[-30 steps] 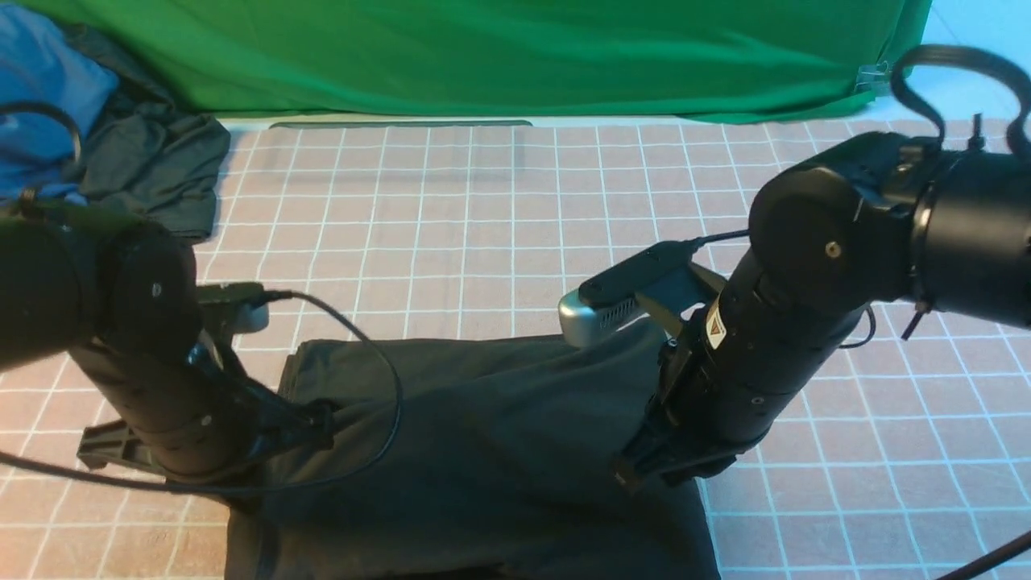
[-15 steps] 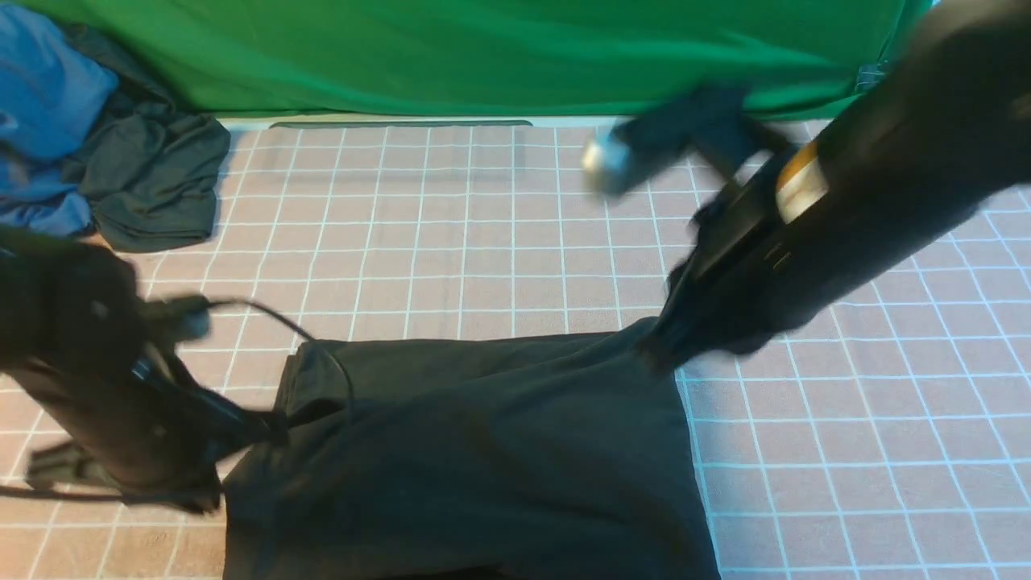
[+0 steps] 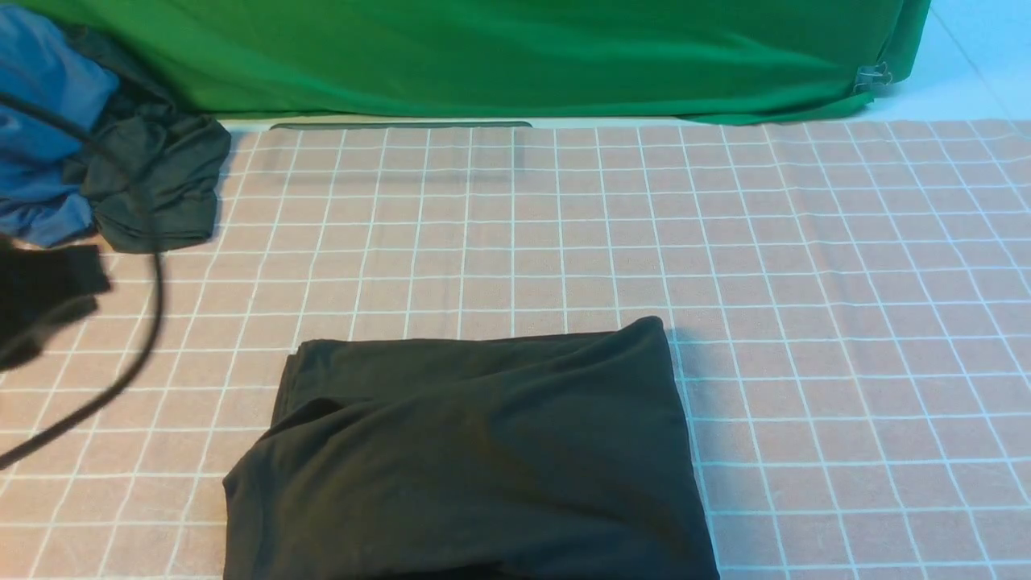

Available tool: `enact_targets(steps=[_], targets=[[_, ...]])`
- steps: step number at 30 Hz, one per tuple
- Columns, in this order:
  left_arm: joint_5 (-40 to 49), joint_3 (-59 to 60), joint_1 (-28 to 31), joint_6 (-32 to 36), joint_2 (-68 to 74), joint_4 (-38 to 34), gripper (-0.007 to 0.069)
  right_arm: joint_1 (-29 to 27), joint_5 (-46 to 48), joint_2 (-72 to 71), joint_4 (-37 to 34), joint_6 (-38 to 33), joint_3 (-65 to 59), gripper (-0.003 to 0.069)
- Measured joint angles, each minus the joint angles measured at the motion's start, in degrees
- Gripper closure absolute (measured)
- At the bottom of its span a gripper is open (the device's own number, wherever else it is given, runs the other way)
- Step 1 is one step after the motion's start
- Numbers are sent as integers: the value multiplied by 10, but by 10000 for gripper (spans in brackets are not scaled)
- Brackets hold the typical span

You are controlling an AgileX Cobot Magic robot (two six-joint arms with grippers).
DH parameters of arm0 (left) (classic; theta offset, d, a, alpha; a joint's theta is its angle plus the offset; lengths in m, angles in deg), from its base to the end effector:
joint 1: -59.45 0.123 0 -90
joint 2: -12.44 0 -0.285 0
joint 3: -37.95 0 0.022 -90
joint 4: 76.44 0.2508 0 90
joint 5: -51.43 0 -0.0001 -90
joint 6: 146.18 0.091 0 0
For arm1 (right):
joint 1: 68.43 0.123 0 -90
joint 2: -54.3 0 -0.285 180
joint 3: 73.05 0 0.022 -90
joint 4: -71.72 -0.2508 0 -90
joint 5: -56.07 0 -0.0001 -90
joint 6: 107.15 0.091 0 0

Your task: Fold a long-sleeved shirt over a pink coffee tablecloth.

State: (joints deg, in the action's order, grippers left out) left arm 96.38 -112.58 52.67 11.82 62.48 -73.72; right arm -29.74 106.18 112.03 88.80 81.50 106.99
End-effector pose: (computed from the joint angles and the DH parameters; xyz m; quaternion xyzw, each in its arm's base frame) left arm 0.1339 -0.0128 0.3572 -0.1102 0.8777 -0.0938 0.4568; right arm 0.1167 0.0671 0.4913 -0.2166 0.7692 0.0982 0.5931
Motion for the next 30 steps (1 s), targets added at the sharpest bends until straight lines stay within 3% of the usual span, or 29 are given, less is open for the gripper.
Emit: enact_targets(steps=[10,18,24,30], targets=[[5,0,0,-18,-55,-40,610,0,-9,-65,4,23,0,620],[80,-2,0,-64,107,-61,610,-4,174,58,84,60,1,623],[79,-10,0,-26,247,-119,610,-63,192,149,54,13,1,624],[53,-10,1,7,271,-152,610,-212,193,183,-85,-108,1,624]])
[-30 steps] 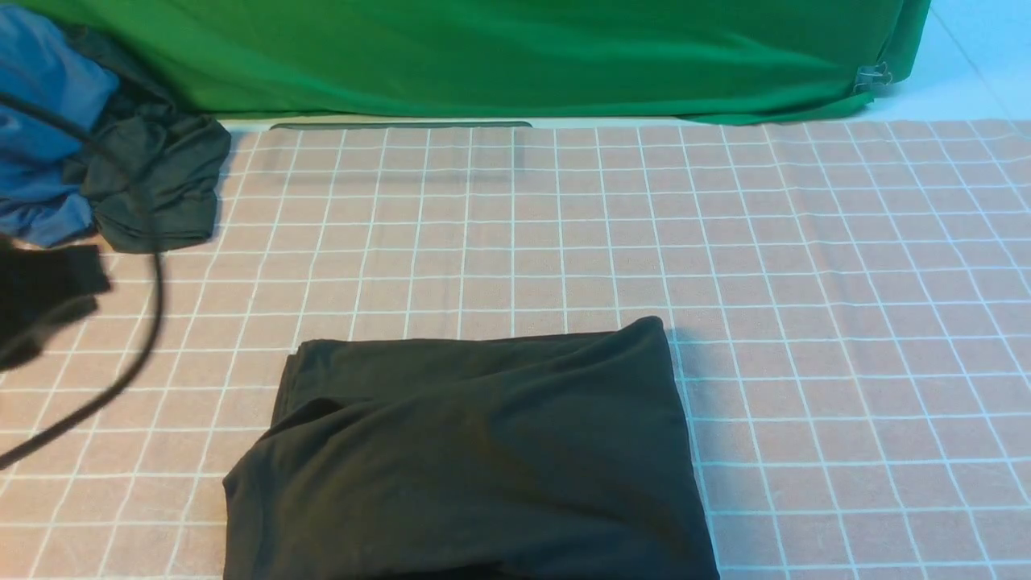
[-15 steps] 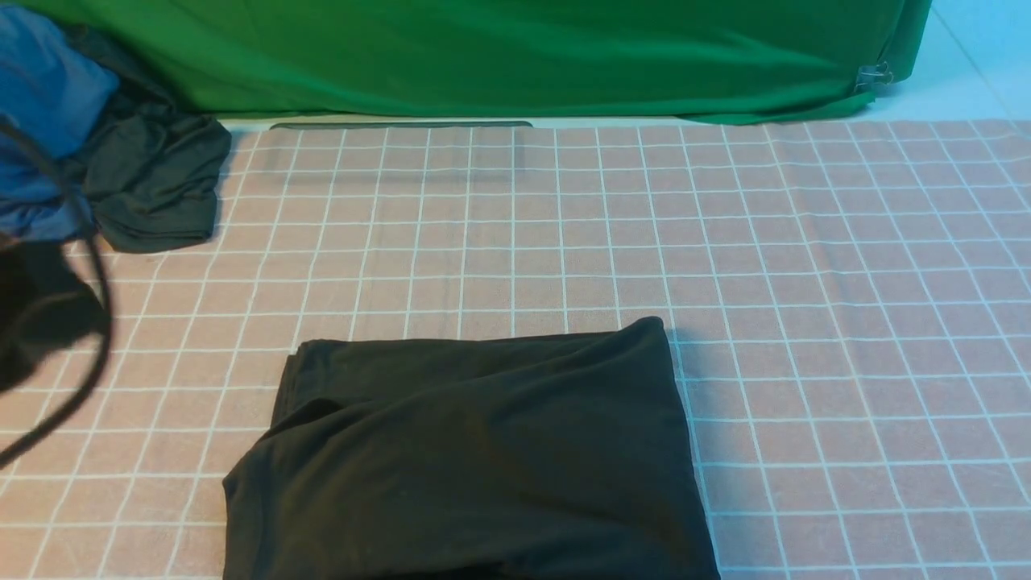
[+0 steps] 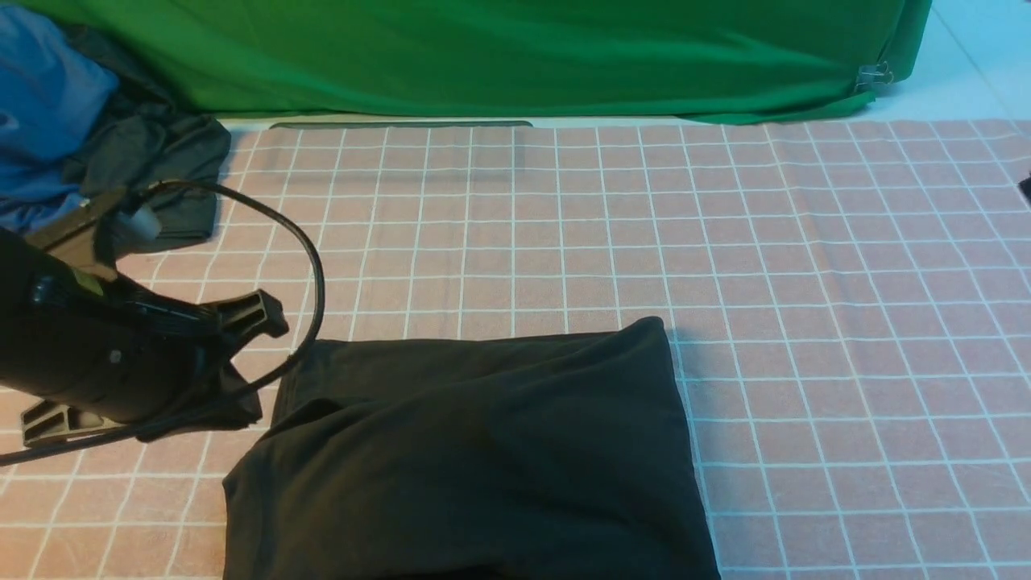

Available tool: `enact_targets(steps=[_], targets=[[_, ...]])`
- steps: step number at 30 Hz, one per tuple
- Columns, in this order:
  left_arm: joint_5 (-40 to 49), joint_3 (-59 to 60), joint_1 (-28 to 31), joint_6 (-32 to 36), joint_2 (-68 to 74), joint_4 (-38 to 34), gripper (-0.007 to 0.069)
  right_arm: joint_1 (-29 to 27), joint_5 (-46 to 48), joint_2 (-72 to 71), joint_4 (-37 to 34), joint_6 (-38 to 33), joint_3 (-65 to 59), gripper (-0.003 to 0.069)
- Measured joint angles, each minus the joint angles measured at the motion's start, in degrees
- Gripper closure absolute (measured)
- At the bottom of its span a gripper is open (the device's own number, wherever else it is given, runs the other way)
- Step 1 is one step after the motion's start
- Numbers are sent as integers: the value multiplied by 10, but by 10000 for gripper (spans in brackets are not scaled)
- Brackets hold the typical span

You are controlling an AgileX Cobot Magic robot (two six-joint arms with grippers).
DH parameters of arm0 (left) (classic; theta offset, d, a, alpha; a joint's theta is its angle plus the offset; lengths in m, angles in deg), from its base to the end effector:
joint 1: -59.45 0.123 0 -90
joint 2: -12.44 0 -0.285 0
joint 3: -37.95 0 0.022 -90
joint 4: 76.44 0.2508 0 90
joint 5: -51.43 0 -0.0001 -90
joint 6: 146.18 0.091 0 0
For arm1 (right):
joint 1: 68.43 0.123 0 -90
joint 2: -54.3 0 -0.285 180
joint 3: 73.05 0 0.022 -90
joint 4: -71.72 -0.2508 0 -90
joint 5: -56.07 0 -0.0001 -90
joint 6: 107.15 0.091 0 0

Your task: Fold a long-sleeved shirt over a pink coffee tablecloth.

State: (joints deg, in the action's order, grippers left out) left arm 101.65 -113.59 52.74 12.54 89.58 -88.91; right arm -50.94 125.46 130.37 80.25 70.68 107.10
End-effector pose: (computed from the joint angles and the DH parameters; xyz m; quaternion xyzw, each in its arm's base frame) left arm 0.2184 -0.0409 0.2731 -0.1733 0.9578 -0.1437 0.1788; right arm 0.2144 0.0543 0.4080 -0.1667 0.9372 -0.0340 0.3045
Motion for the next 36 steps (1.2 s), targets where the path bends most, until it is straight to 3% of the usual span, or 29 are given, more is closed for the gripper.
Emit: enact_targets(steps=[4,8,16,23,26,30,34,36], targets=[[-1,0,0,5,-4,7,610,-78,-2,6,-85,-50,0,624],[-2,-1,0,5,6,-5,610,-123,-2,27,-157,-73,0,624],[48,-32,0,14,104,-43,610,-126,2,88,-267,-121,0,624],[35,-36,0,33,152,-6,572,-98,1,93,-285,-136,0,624],[14,-36,0,30,157,34,495,-78,-5,93,-286,-143,0,624],[-30,-26,0,25,163,62,305,-47,-25,93,-288,-146,0,624],[-66,-16,0,24,198,70,65,-26,-52,93,-292,-146,0,624],[-89,-16,0,24,223,72,-10,-23,-57,93,-292,-146,0,624]])
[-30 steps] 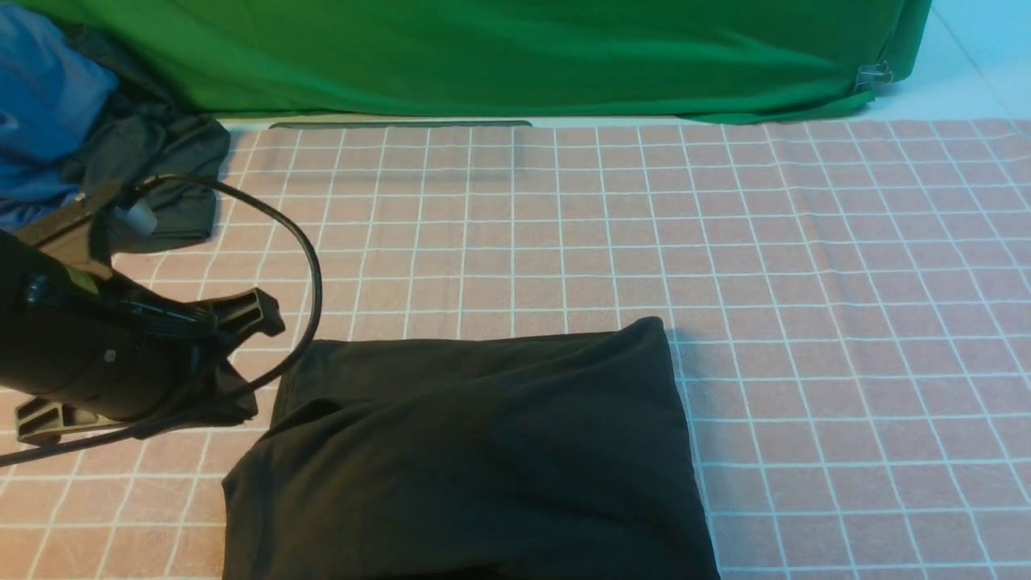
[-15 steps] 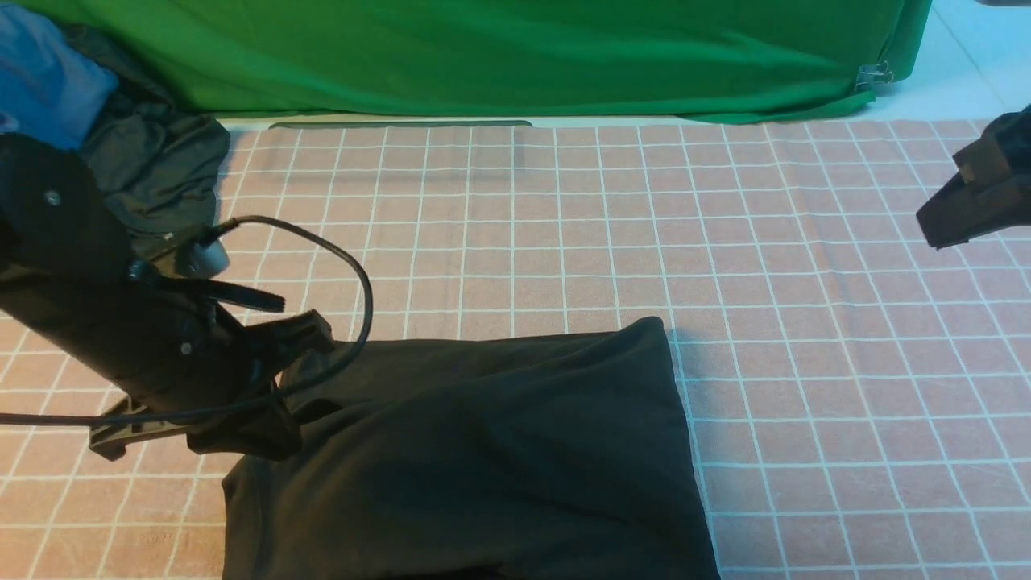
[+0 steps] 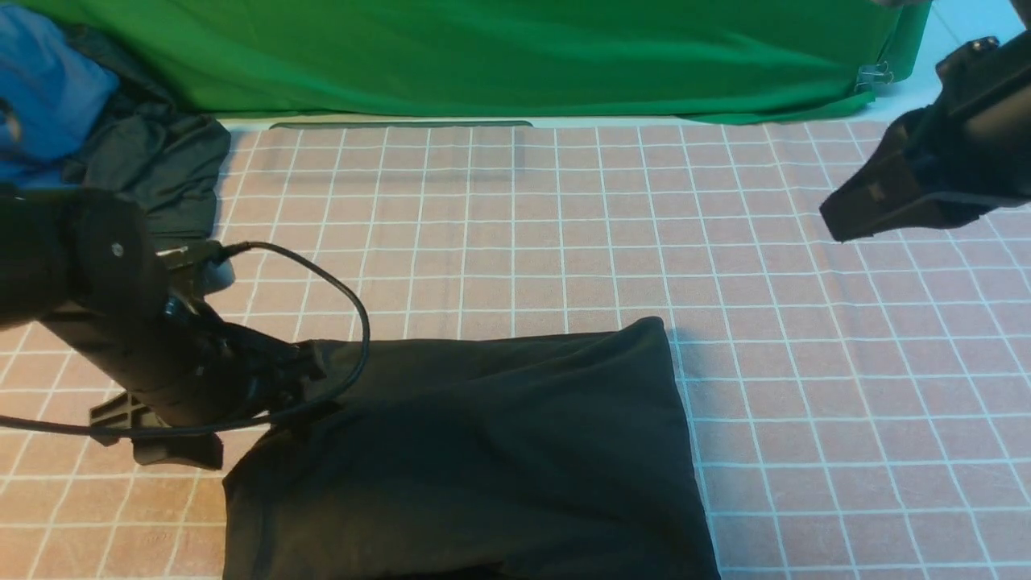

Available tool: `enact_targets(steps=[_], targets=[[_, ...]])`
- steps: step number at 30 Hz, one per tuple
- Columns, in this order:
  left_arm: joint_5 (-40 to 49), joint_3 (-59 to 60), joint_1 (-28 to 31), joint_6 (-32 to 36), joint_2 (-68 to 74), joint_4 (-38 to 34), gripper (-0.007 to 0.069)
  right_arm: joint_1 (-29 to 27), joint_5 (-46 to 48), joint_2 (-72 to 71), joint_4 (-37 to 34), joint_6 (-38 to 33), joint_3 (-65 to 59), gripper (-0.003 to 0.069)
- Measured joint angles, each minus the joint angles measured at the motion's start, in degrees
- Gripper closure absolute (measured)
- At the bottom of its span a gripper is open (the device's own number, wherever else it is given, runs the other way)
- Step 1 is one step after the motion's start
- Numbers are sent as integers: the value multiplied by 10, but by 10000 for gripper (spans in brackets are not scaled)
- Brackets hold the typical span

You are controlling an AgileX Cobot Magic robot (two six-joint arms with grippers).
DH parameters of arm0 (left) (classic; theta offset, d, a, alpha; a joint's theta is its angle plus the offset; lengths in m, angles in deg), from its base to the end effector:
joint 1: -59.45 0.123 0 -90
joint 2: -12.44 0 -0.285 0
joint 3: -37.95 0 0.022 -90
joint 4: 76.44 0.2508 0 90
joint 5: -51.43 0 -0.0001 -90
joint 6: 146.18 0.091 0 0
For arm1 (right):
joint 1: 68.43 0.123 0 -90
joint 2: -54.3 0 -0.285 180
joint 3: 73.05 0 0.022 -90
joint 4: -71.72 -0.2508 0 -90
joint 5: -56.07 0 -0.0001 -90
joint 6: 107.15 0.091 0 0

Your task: Fold a long-sleeved shirt over a pink coffee tablecloth.

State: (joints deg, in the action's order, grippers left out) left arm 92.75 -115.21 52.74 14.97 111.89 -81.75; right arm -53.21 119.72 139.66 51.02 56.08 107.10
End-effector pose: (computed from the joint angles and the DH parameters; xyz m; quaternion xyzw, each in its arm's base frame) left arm 0.2790 -0.0384 0.1847 -0.1361 0.9842 -0.0572 0.0976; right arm 0.2545 0.0991 0.3772 -0.2288 0.9202 0.1729 0.2664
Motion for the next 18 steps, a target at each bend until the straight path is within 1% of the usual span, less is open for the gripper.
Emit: enact_targets(steps=[1,3,5,11,15,16,18], targets=[[-16,0,0,2,12,0,-37,1,-1,0,-1,0,0,624],[-42,0,0,12,32,-3,-58,1,-3,0,-1,0,0,624],[-52,0,0,20,40,-10,-59,1,-3,0,-1,0,0,624],[-48,-2,0,91,55,-34,-50,1,-13,0,-1,0,0,624],[-42,-4,3,117,60,-33,62,1,-23,0,0,0,0,624],[-41,-6,3,119,60,-35,113,1,-25,1,0,0,0,624],[-41,-8,3,121,61,-47,250,1,-27,3,0,0,0,624]])
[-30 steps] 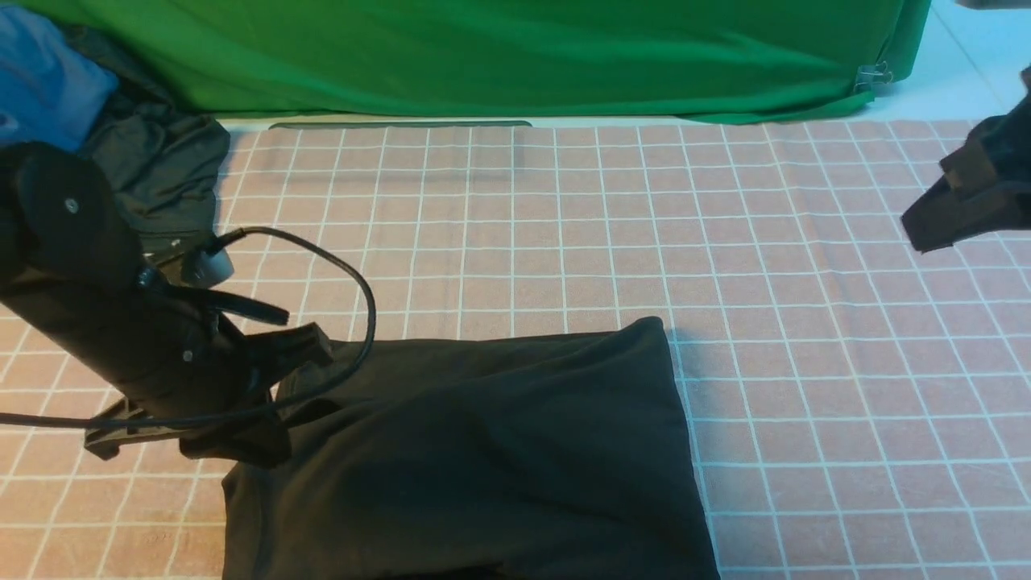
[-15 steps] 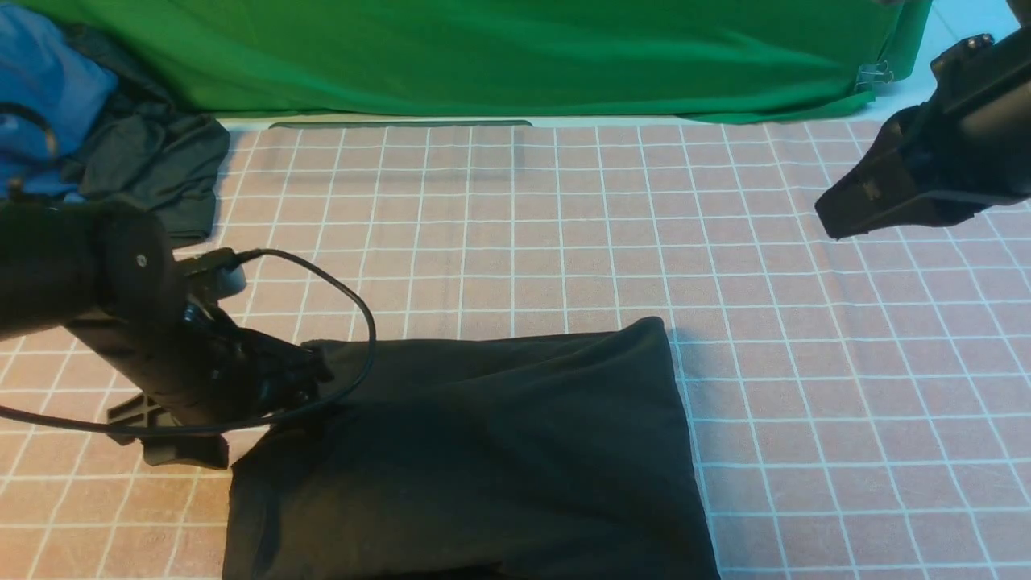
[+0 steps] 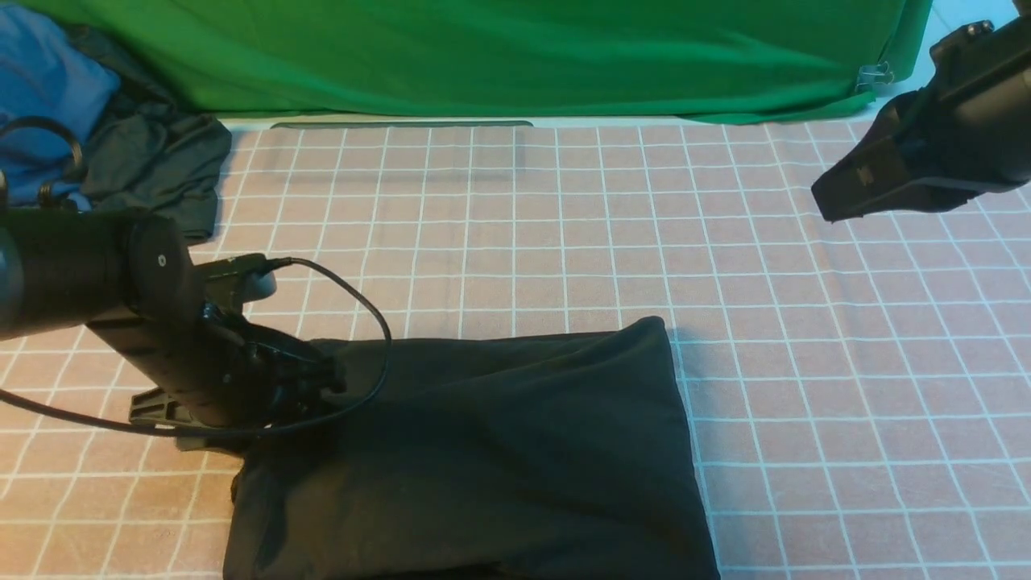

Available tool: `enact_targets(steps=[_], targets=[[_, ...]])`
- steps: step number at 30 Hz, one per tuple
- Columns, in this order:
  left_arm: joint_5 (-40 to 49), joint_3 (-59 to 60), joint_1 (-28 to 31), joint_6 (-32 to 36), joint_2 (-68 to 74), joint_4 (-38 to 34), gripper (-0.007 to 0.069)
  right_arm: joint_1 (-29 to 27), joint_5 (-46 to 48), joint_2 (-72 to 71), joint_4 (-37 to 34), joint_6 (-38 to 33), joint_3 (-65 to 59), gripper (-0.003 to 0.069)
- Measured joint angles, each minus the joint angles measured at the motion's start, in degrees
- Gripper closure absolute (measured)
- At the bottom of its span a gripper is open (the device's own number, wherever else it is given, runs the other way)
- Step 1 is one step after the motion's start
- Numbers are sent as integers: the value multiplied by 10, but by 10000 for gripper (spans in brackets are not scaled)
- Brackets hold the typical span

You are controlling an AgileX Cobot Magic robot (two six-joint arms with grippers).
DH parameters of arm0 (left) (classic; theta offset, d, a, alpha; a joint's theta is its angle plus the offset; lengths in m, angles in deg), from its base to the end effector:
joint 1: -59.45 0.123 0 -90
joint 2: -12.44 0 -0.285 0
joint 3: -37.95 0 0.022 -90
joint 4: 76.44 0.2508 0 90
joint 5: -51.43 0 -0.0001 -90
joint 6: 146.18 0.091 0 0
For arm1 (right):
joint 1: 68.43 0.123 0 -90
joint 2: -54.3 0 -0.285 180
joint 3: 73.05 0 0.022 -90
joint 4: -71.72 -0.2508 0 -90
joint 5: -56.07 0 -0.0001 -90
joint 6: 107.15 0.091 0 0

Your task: Fold a long-sleeved shirt over a pink coffee tablecloth.

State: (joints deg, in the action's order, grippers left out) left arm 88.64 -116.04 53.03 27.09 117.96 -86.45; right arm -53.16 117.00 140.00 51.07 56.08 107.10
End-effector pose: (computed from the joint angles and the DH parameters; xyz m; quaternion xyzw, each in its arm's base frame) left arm 0.2939 -0.0427 0.1592 -0.0667 0.9912 -0.0701 0.0903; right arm 0.2596 0.1000 0.3778 -0.2232 0.9160 0.1714 0.2860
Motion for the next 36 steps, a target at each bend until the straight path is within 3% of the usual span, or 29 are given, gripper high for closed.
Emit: enact_targets(steps=[3,5,22,25,28,29,30,33,36], targets=[[-1,0,-3,1,2,-16,455,0,-2,8,2,0,0,624],[3,-3,-4,8,2,-20,532,0,-3,14,3,0,0,624],[27,-10,-4,14,-44,32,541,-34,-8,125,24,35,0,621],[19,-10,-4,14,-49,35,541,-22,-36,172,26,41,0,556],[12,-10,-4,14,-49,36,541,-7,-69,203,25,43,0,424],[10,-10,-4,14,-49,36,541,1,-86,226,24,44,5,315],[11,-10,-4,14,-49,36,541,2,-87,229,24,44,6,289],[10,-10,-4,14,-49,36,541,12,-92,288,23,45,32,117],[10,-10,-4,14,-49,36,541,23,-93,329,22,45,52,83]])
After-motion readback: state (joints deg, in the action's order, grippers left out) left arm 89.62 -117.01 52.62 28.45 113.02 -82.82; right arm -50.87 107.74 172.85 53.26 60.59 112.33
